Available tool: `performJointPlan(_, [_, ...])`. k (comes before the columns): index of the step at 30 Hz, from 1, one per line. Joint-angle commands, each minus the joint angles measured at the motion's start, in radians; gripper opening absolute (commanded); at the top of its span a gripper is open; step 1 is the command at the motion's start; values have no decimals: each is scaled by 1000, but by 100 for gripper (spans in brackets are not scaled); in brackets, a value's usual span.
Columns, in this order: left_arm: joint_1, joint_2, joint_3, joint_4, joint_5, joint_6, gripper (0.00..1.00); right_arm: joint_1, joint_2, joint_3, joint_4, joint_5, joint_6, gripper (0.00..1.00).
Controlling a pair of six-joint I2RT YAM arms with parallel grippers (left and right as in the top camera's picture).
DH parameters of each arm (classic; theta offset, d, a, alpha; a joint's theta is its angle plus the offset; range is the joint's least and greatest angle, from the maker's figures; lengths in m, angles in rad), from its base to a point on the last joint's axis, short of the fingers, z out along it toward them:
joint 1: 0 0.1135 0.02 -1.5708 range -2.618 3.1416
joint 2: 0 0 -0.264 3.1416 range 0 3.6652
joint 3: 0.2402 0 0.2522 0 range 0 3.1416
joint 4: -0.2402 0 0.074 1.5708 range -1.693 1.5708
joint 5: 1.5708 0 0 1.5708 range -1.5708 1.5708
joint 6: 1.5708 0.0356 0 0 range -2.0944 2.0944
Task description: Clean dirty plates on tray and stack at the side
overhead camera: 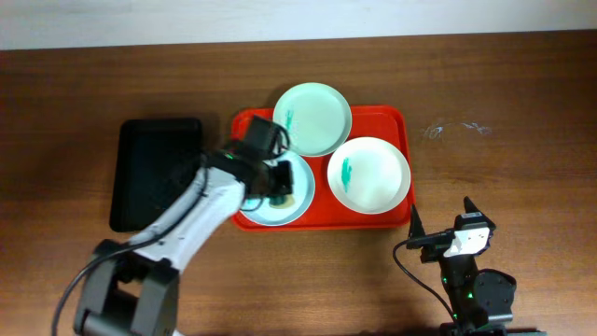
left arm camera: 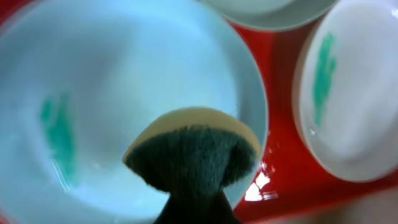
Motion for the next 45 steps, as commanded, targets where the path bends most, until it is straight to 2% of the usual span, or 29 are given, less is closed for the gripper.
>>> performJointPlan(1, [-52, 43, -58, 114, -172, -79, 0, 2, -6, -9, 0, 8, -3, 98])
performJointPlan(3, [-66, 70, -60, 137, -212, -79, 2, 2, -6, -9, 0, 8, -2, 99])
performJointPlan(7, [-69, 136, -60, 196, -260, -78, 16, 2, -6, -9, 0, 8, -2, 99])
performJointPlan(10, [-69, 157, -59, 224, -261, -78, 39, 2, -6, -9, 0, 8, -2, 99])
performJointPlan(11, [-69, 149, -51, 223, -264, -76, 57, 2, -6, -9, 0, 8, -2, 99])
performJointPlan(12, [-69, 137, -36, 211, -263, -64, 65, 2, -6, -9, 0, 8, -2, 98])
performJointPlan(13, [-69, 117, -13, 189, -264, -58, 69, 2, -6, -9, 0, 8, -2, 98])
performJointPlan(17, [-58, 26, 87, 85, -275, -58, 75, 2, -6, -9, 0, 8, -2, 99])
performJointPlan(19, [-31, -69, 152, -6, -275, -58, 82, 2, -6, -9, 0, 8, -2, 98])
performJointPlan(21, [-5, -146, 174, -64, -275, -58, 99, 2, -6, -9, 0, 8, -2, 98])
performJointPlan(25, [30, -253, 174, -193, -285, -58, 99, 2, -6, -9, 0, 8, -2, 98])
performJointPlan(30, [39, -277, 172, -436, -451, -58, 99, 2, -6, -9, 0, 8, -3, 99])
performJointPlan(33, [39, -259, 172, -498, -478, -58, 99, 2, -6, -9, 0, 8, -3, 99])
performJointPlan(35, [38, -253, 172, -511, -477, -58, 99, 2, -6, -9, 59, -38, 25, 99])
performJointPlan(39, [38, -253, 172, -509, -435, -59, 99, 2, -6, -9, 174, -578, 398, 98])
performJointPlan(41, [38, -253, 172, -508, -415, -59, 99, 2, -6, -9, 290, -761, 515, 98])
performJointPlan(43, [38, -253, 172, -510, -414, -59, 99, 2, -6, -9, 488, -835, 596, 99])
performJointPlan(44, [38, -253, 172, -512, -407, -59, 99, 2, -6, -8, 714, -806, 700, 99])
performJointPlan(45, [38, -253, 172, -512, -407, -59, 99, 2, -6, -3, 819, -763, 746, 98])
